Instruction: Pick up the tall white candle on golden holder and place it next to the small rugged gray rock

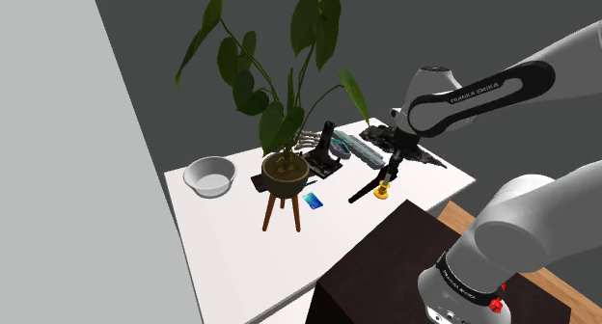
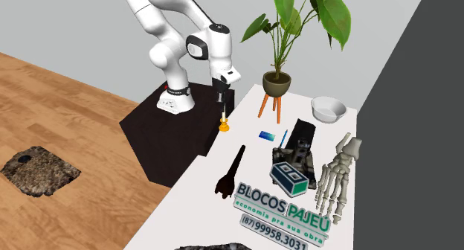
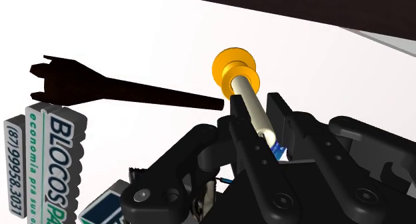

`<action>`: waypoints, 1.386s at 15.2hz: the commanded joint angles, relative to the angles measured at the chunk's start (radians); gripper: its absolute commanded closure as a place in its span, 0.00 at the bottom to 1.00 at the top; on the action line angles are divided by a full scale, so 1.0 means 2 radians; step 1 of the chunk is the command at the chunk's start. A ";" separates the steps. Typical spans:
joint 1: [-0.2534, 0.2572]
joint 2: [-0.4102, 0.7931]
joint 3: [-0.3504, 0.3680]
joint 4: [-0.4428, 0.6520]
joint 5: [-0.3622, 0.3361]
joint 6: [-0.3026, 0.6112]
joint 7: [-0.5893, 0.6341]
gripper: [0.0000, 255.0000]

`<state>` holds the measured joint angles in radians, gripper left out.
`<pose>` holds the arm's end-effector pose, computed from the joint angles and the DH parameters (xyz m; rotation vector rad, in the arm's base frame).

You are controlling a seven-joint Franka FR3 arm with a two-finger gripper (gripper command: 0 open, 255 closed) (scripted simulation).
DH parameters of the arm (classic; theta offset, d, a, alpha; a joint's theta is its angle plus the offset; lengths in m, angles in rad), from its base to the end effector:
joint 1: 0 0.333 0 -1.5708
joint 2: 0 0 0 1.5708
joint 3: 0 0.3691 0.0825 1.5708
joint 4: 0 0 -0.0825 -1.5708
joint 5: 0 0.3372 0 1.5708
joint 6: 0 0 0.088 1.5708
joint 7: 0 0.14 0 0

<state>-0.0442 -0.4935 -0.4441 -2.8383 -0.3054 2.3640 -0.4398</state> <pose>0.2547 -0.1404 0.3684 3.1155 0.3433 -0.0042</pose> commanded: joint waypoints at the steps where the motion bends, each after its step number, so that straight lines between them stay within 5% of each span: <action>1: -0.001 -0.014 0.004 0.006 0.001 -0.021 0.000 1.00; 17: -0.001 -0.088 0.034 0.070 0.019 -0.158 0.000 1.00; 21: -0.011 -0.041 -0.012 0.111 0.006 -0.146 -0.052 1.00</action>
<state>-0.0610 -0.5916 -0.4487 -2.6331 -0.2879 2.0714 -0.5182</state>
